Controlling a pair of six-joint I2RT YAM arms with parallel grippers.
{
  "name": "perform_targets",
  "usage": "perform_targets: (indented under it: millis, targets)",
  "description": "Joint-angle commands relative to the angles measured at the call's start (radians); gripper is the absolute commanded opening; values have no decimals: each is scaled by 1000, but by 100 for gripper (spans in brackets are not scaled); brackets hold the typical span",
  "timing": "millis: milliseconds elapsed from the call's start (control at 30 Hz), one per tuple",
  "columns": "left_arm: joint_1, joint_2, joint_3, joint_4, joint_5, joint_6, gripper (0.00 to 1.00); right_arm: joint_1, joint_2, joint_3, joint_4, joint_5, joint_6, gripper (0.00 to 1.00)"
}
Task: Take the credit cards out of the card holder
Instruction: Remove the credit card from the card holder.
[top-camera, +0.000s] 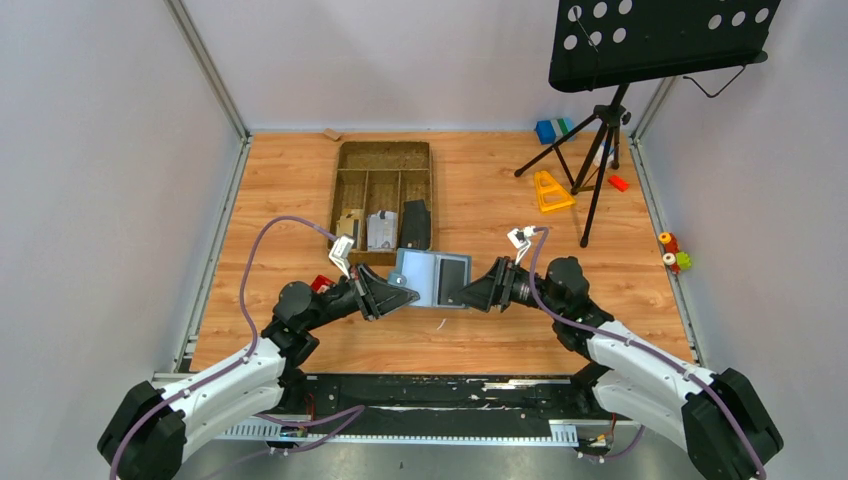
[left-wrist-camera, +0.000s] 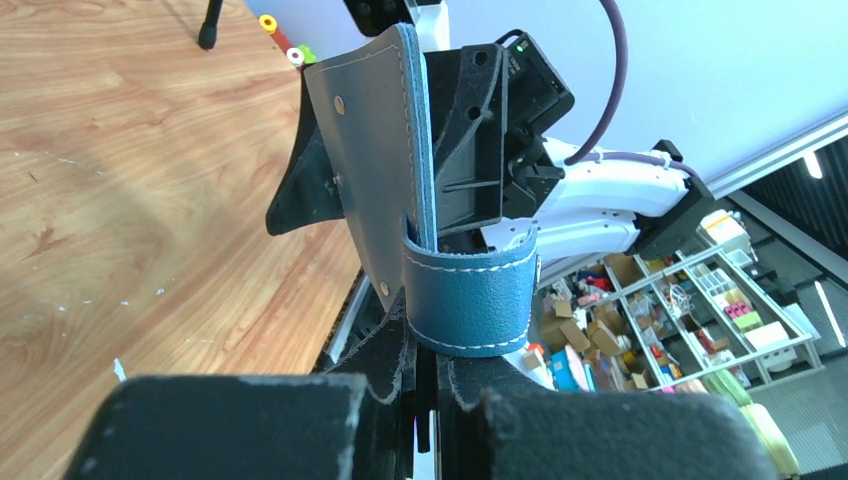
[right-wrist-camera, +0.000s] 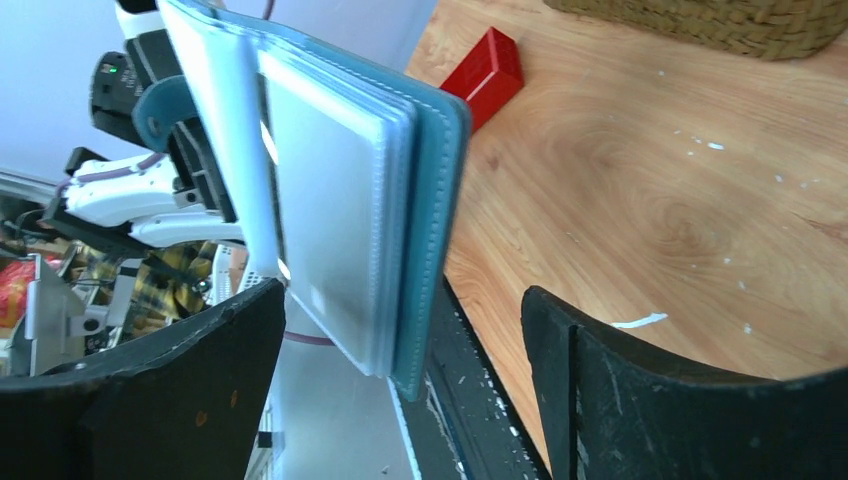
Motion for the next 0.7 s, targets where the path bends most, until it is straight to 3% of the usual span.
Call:
perform_targets:
  millis: [0,400,600,667]
  targets:
    - [-11,-2,43,76,13,2,0,7,-52,23,100,-44,35,83]
    - [-20,9,40,18,-16,39,0,6,-96,40,47,-40,33,38]
    - [-20,6,40,-5,-30,61,0,7,-88,51,21,-39,24,5]
    - [-20,2,40,-20,-36,74,7,7,-91,60,-7,-30,13,0]
